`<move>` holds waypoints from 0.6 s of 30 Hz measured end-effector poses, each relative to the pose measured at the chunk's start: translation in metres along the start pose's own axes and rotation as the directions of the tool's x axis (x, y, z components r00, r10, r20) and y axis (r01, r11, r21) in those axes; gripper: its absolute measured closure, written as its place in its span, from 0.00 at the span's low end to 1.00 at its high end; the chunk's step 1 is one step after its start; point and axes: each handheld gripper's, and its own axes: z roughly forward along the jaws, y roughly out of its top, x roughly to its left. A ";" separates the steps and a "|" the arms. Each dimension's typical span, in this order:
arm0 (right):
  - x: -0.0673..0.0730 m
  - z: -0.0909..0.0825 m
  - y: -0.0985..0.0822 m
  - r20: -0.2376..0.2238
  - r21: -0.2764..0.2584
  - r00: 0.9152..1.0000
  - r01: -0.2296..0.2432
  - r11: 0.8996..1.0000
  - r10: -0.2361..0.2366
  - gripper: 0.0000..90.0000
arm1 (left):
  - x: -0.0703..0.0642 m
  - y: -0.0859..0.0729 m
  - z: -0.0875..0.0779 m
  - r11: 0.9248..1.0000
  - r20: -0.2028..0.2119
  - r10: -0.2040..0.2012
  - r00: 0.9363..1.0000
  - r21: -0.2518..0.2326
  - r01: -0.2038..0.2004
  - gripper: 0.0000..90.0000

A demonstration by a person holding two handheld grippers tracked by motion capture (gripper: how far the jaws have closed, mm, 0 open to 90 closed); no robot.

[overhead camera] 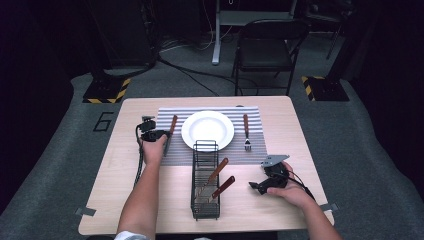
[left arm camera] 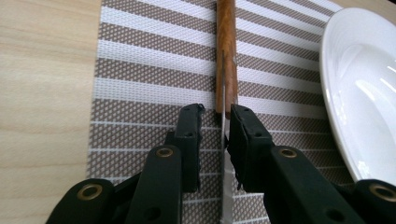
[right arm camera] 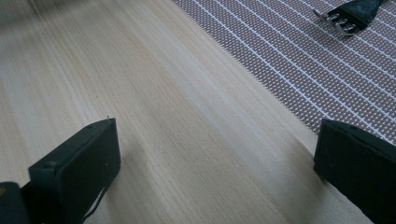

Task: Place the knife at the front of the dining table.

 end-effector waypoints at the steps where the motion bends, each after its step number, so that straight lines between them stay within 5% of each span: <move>1: 0.000 0.000 0.000 0.000 -0.001 1.000 0.000 1.000 0.000 0.00 | 0.001 0.000 -0.001 1.000 -0.003 -0.006 1.000 -0.001 0.005 0.82; 18: 0.001 0.000 0.000 0.001 0.001 1.000 -0.005 1.000 0.005 0.00 | -0.001 -0.012 -0.005 0.999 0.031 -0.022 0.999 -0.024 0.022 0.83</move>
